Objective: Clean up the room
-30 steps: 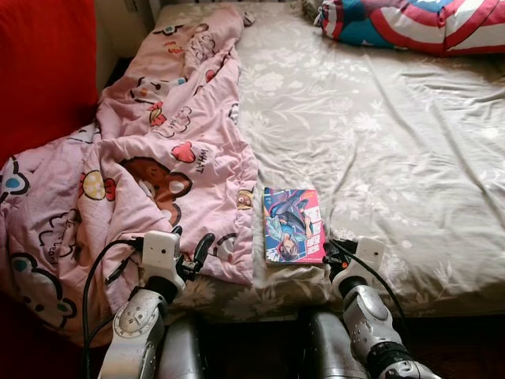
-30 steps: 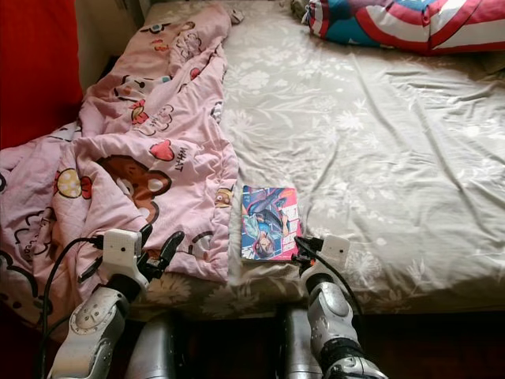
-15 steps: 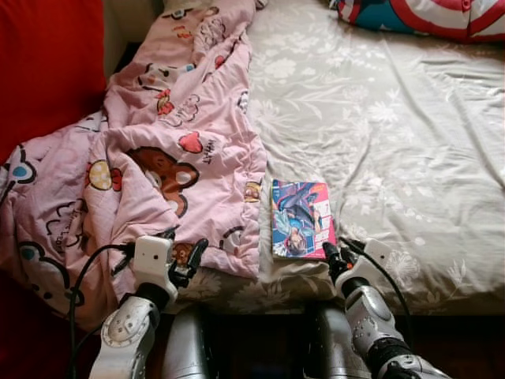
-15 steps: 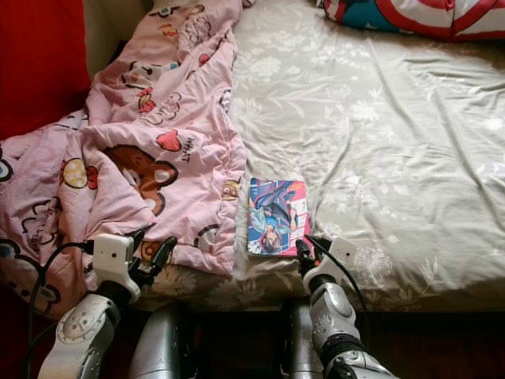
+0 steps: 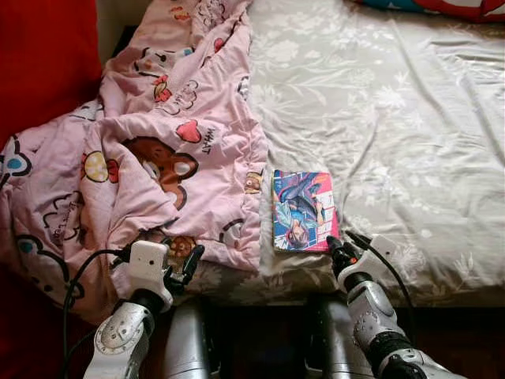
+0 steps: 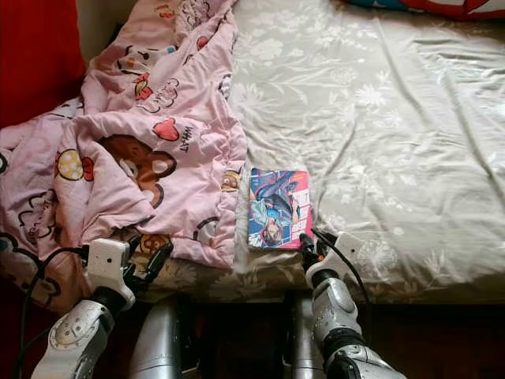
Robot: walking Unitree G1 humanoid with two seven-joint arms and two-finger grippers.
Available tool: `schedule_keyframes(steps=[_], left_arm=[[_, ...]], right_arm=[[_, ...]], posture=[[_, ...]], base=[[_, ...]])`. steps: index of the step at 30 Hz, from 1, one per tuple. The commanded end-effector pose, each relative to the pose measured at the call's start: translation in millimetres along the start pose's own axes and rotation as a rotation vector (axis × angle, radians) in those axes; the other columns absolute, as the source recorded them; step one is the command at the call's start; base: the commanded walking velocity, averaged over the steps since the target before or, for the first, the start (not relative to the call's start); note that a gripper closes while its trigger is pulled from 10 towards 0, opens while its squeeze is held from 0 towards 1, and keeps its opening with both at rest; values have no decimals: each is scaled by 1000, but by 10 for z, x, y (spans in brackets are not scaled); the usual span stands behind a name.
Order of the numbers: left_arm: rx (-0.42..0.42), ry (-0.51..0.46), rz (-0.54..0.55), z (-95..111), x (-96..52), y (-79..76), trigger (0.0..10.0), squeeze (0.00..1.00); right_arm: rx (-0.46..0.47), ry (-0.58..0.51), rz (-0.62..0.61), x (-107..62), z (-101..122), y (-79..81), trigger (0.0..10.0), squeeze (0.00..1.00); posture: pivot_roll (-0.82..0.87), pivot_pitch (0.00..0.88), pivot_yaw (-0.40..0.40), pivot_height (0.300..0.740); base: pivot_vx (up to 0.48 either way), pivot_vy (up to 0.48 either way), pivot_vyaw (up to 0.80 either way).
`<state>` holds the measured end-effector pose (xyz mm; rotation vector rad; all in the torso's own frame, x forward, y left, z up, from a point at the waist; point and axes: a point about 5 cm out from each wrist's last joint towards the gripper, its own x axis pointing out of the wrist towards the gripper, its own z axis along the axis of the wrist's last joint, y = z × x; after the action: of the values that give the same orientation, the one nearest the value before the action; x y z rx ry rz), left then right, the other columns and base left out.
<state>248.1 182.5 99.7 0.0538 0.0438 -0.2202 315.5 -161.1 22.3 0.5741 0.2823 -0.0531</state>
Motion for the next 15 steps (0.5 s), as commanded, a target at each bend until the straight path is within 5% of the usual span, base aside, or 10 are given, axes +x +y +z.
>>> schedule_keyframes(steps=[1,15], left_arm=[[13,31,5,-36,-68,30,10000,0],[21,35,2,-10,-108,30,10000,0]], right_arm=[[26,31,-13,-38,-100,-27,10000,0],[311,54,28,-70,-187,-55,10000,0]], posture=[[124,305,60,576],[145,314,66,576]], base=[[0,0,0],[0,0,0]])
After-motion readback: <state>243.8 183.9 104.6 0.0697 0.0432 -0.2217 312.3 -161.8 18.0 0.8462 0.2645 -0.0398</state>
